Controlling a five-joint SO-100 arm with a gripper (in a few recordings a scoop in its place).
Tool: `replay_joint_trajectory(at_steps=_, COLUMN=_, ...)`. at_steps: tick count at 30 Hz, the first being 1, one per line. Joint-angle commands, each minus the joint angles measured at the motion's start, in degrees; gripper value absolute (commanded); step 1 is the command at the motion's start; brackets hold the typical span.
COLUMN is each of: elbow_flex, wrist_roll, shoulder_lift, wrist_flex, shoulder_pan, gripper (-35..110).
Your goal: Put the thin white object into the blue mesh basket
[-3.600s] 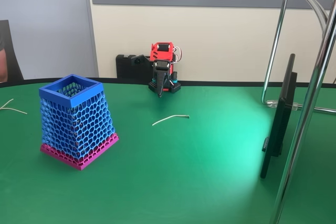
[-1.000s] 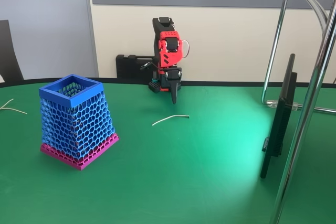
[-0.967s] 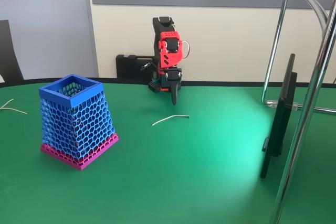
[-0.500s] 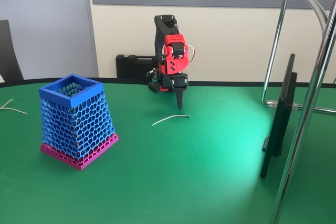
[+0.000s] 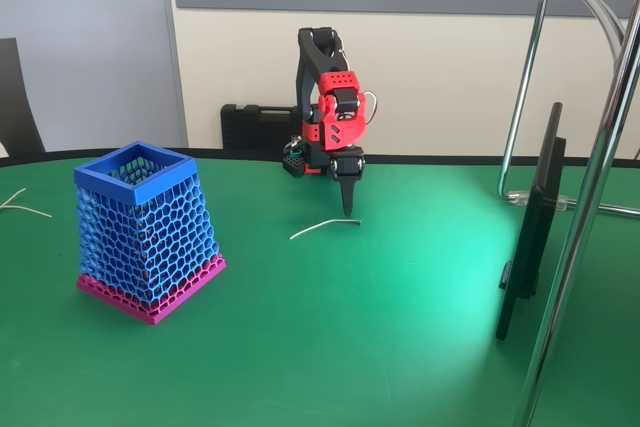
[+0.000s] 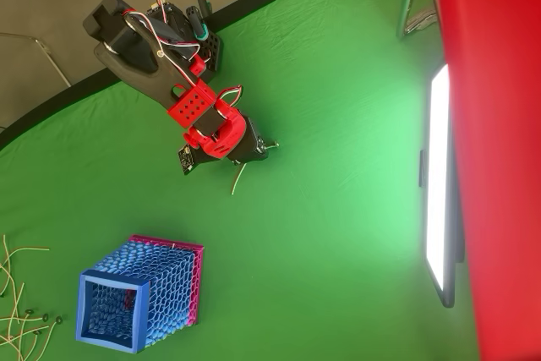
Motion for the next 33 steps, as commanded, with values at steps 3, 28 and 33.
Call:
replay_joint_trajectory(at_steps=3, elbow_flex=-3.25, wrist_roll=0.44, shoulder_lift=-2.29, wrist_flex=0.0, shoulder_pan=-0.53, gripper=13)
replay_joint_trajectory(at_steps=28, elbow_flex=-6.42, wrist_roll=2.37, shoulder_lift=-6.94, wrist_flex=1.58, shoulder_pan=-2.55, gripper=12)
replay_joint_trajectory(at_steps=33, elbow_flex=-7.91, wrist_roll=2.72, shoulder_lift=-8.7, wrist_flex=2.72, shoulder_pan=-2.46, gripper=12)
